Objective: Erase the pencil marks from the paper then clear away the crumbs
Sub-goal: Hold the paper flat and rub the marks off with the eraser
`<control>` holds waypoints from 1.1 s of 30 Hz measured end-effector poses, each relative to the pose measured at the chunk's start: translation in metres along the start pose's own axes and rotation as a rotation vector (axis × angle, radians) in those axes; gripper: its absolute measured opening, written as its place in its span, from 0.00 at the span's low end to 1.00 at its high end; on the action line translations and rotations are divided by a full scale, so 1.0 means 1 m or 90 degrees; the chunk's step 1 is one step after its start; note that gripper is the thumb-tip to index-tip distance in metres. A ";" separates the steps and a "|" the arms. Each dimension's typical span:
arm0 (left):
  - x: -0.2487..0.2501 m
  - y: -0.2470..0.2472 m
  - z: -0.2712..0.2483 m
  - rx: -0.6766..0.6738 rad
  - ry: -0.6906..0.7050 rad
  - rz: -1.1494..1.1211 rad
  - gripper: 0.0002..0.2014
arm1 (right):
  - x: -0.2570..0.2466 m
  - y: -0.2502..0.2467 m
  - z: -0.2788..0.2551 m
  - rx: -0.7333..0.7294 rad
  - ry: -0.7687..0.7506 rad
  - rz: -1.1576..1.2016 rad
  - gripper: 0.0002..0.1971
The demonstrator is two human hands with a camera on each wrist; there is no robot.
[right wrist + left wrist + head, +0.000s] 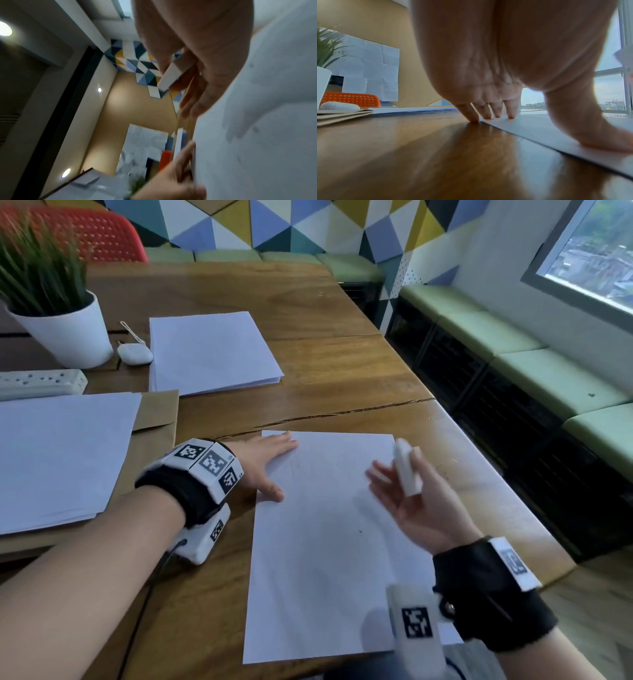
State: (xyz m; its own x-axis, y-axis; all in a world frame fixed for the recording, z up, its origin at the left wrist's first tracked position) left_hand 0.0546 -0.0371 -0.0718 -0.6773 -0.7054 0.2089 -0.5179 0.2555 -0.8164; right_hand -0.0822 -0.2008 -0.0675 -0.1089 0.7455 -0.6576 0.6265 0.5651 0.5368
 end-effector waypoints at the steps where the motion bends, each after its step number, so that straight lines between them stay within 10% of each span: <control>1: 0.000 0.000 0.000 0.001 0.000 0.001 0.49 | 0.020 0.010 -0.009 -0.057 0.082 -0.051 0.17; 6: -0.001 0.001 0.000 0.000 0.000 0.001 0.49 | 0.064 0.011 -0.028 -0.131 0.249 -0.195 0.19; 12: 0.000 0.001 -0.002 0.000 -0.007 -0.006 0.48 | -0.050 -0.047 0.006 0.187 -0.215 -0.021 0.13; 19: -0.001 0.001 -0.001 0.000 -0.009 -0.016 0.49 | 0.058 0.015 -0.014 -0.107 0.242 -0.139 0.27; 25: -0.002 0.001 -0.001 0.002 -0.008 -0.018 0.48 | -0.022 -0.021 0.007 0.149 -0.175 -0.066 0.22; 30: -0.002 0.001 0.001 0.008 -0.002 -0.015 0.49 | 0.090 0.051 -0.031 -0.186 0.267 -0.209 0.16; 33: -0.003 0.002 0.001 0.009 -0.005 -0.017 0.49 | 0.096 0.048 -0.022 -0.176 0.270 -0.189 0.18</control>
State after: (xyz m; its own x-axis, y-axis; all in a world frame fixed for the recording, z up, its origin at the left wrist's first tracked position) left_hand 0.0560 -0.0352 -0.0740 -0.6591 -0.7168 0.2275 -0.5290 0.2269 -0.8177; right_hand -0.0793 -0.0943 -0.0927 -0.5836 0.5856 -0.5625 0.3038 0.7999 0.5175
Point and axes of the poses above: each hand's wrist, its own z-axis towards the middle knuckle, its own y-axis out of the palm, x = y × z, the point moved 9 cm from there along z, towards the middle knuckle, and after that the axes turned 2 degrees about y, right-handed, at the moved point
